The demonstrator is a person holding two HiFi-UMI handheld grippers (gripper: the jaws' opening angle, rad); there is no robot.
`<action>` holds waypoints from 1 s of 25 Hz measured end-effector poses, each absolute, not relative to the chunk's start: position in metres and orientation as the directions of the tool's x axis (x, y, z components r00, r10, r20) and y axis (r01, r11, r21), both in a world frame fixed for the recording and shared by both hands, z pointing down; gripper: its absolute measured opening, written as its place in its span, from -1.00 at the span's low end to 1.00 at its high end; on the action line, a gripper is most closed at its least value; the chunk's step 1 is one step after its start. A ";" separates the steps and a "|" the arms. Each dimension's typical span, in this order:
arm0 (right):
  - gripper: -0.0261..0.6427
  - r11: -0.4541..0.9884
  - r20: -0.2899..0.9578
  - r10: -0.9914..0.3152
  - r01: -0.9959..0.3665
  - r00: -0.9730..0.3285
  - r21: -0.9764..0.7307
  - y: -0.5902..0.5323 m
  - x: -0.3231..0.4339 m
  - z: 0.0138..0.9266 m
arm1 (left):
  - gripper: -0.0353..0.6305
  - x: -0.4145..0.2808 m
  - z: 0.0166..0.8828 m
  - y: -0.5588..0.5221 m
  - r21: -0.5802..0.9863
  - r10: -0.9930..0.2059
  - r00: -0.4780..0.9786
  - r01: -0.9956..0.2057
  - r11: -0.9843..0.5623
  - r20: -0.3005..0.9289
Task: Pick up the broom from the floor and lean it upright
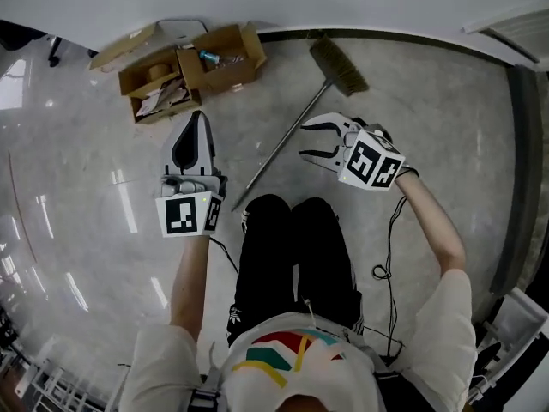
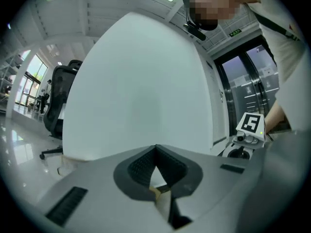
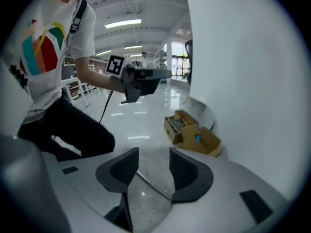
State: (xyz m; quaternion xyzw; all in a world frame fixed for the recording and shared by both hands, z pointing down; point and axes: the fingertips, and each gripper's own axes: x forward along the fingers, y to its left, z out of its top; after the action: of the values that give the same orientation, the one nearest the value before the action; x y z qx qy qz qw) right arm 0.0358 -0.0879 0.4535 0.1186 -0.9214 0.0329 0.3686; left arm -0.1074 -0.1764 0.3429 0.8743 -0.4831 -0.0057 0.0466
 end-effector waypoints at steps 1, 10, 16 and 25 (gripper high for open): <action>-0.33 0.983 0.714 -0.138 -0.184 -0.686 0.013 -0.090 0.033 0.502 | -0.76 -0.114 0.385 -0.180 0.087 -0.851 0.523 -0.850 -0.519 0.039; -0.33 0.942 0.885 0.161 0.337 -0.437 -0.005 -0.084 -0.009 0.797 | -0.76 -0.154 0.636 -0.186 0.143 -0.906 0.422 -0.896 -0.421 -0.018; -0.33 0.835 0.949 0.188 0.550 -0.252 -0.020 -0.055 0.004 0.914 | -0.76 -0.162 0.717 -0.162 0.199 -0.925 0.381 -0.906 -0.372 0.006; -0.33 0.801 0.963 0.203 0.596 -0.178 -0.058 -0.054 0.013 0.949 | -0.76 -0.150 0.742 -0.154 0.164 -0.922 0.386 -0.911 -0.378 0.019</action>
State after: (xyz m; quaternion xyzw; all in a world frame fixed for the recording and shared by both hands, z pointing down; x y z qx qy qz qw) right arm 0.0125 -0.0540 0.9495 -0.2669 -0.7488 -0.1687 0.5827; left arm -0.1500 -0.1541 0.7417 0.8291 -0.5529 -0.0379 0.0739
